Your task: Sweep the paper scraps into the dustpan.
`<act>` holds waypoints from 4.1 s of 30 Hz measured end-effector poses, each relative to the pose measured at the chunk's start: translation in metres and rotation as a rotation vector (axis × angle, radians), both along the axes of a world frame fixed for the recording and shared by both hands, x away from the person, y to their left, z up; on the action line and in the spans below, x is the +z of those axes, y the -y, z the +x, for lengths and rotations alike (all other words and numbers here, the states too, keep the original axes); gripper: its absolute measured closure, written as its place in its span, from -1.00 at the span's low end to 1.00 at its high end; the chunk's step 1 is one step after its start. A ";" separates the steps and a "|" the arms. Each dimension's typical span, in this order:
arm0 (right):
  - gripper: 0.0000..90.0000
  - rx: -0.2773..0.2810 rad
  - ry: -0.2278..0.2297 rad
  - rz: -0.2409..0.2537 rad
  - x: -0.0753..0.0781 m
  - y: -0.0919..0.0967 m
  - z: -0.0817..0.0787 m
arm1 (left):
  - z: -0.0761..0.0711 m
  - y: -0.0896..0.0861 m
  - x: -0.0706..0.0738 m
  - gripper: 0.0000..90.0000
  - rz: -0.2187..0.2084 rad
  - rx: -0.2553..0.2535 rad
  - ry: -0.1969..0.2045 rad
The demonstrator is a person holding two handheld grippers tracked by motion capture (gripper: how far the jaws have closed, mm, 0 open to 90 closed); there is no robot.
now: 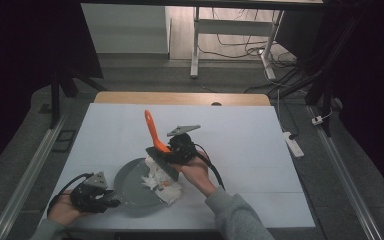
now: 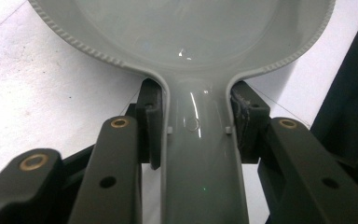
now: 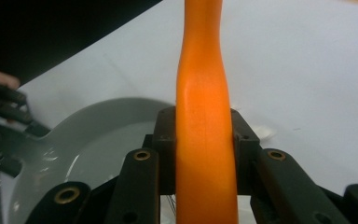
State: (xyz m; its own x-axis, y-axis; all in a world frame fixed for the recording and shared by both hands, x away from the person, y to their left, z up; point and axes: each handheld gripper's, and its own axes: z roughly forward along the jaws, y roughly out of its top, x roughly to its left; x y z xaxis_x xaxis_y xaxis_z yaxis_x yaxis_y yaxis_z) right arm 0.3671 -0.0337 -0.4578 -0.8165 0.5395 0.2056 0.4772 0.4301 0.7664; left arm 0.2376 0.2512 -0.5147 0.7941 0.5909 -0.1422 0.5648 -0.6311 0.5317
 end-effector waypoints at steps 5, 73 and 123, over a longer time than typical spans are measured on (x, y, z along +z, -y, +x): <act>0.56 -0.084 0.061 -0.013 0.006 0.018 0.019 | 0.000 0.000 0.000 0.38 -0.003 0.001 0.001; 0.56 -0.100 0.011 -0.240 -0.020 -0.002 0.056 | -0.001 -0.001 -0.003 0.38 -0.003 0.005 -0.007; 0.56 -0.122 -0.070 -0.138 -0.021 0.090 -0.041 | -0.026 -0.035 0.000 0.38 -0.004 -0.088 -0.006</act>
State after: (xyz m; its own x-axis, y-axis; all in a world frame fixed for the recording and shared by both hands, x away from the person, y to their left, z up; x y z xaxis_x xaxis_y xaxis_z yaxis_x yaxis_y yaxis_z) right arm 0.3263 -0.1237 -0.4790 -0.7298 0.6603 0.1771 0.5824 0.4648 0.6669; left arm 0.2112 0.2865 -0.5145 0.8421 0.5182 -0.1497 0.5105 -0.6762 0.5312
